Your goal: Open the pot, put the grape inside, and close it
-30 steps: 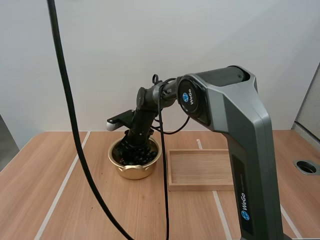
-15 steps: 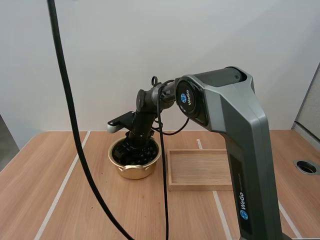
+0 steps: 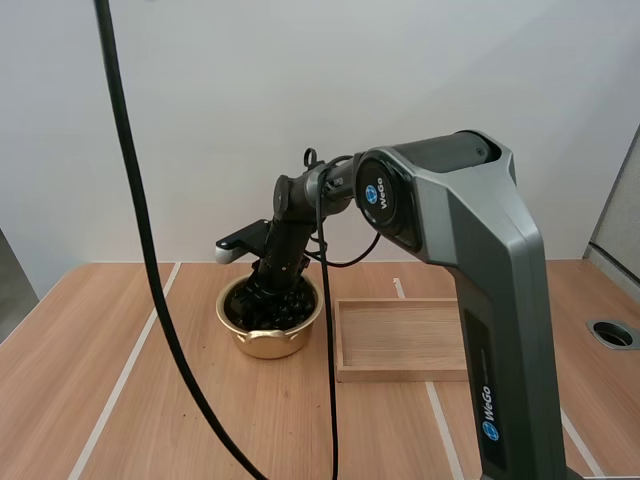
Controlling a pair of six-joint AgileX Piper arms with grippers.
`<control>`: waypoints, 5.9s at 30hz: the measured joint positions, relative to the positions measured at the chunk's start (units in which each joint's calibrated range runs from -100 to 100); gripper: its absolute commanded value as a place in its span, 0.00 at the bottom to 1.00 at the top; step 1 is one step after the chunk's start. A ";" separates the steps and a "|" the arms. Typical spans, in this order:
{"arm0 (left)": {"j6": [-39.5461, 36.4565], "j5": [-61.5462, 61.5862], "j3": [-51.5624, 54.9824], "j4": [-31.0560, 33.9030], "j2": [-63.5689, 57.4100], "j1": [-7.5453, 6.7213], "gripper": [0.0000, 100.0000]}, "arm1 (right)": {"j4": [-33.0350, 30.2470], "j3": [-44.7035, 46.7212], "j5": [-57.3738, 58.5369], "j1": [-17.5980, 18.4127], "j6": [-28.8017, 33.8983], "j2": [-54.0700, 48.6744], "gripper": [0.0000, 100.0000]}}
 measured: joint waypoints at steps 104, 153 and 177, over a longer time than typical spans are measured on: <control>2.11 -39.56 53.45 -8.50 20.39 0.00 0.00 | -4.57 11.06 7.87 -23.61 9.91 -59.38 0.00; 3.73 -43.94 57.93 -9.55 38.61 0.00 0.00 | -3.50 11.37 7.87 -23.61 10.11 -59.38 0.00; 3.73 -43.37 57.32 -9.38 40.98 -0.08 0.01 | -3.10 11.37 7.87 -23.61 10.11 -59.38 0.00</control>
